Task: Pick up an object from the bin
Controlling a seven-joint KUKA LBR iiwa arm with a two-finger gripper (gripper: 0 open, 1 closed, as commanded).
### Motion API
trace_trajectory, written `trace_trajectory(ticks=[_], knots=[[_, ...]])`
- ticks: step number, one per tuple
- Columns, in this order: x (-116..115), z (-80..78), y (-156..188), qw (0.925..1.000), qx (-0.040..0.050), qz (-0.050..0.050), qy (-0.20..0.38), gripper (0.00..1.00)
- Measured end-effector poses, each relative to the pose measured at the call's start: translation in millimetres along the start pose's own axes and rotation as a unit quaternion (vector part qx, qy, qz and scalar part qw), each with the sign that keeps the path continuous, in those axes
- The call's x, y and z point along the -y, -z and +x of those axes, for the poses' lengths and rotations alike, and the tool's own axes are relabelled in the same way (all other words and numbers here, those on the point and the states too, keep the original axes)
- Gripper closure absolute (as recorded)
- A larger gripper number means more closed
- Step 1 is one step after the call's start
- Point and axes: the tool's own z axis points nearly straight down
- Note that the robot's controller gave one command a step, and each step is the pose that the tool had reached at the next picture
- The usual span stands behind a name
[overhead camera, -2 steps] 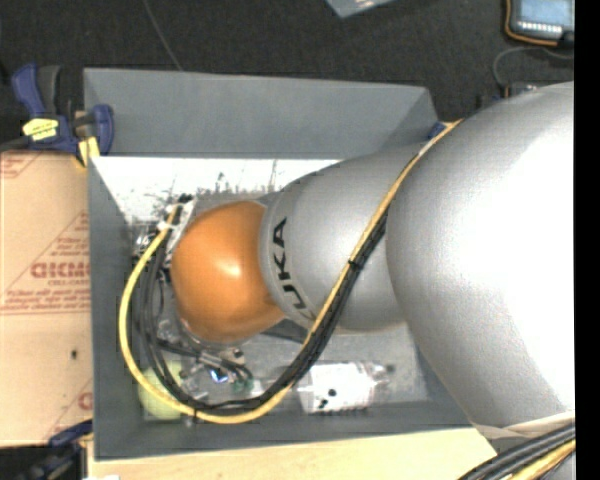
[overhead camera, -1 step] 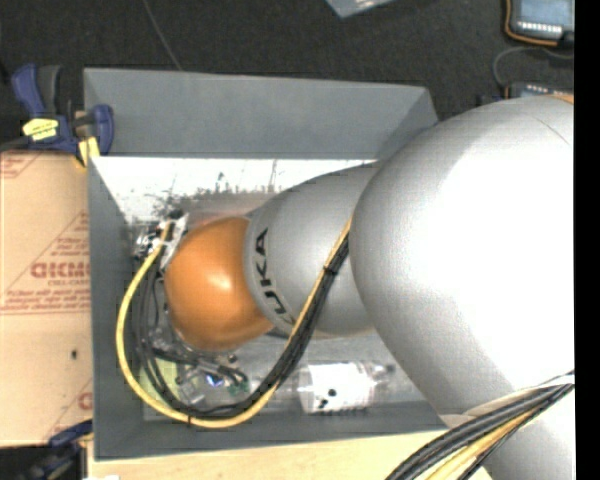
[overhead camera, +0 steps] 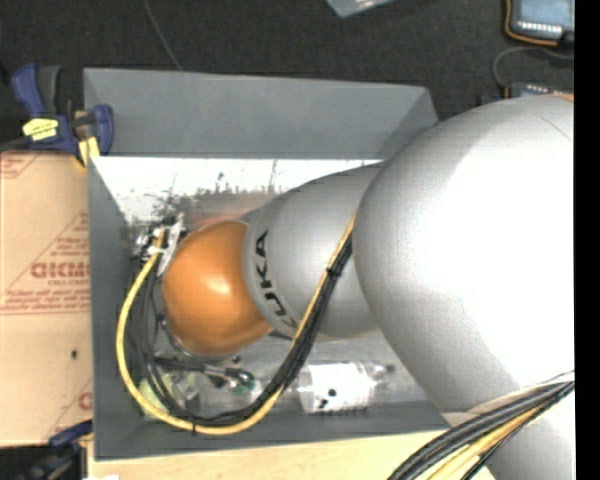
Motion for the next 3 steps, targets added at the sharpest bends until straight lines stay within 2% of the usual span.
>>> trace_trajectory(ticks=[2,3], knots=[[0,0.2,2,1.0,0.0004,0.0,-0.001,1.0],[0,2.2,11,1.0,-0.0033,-0.001,-0.001,1.0]])
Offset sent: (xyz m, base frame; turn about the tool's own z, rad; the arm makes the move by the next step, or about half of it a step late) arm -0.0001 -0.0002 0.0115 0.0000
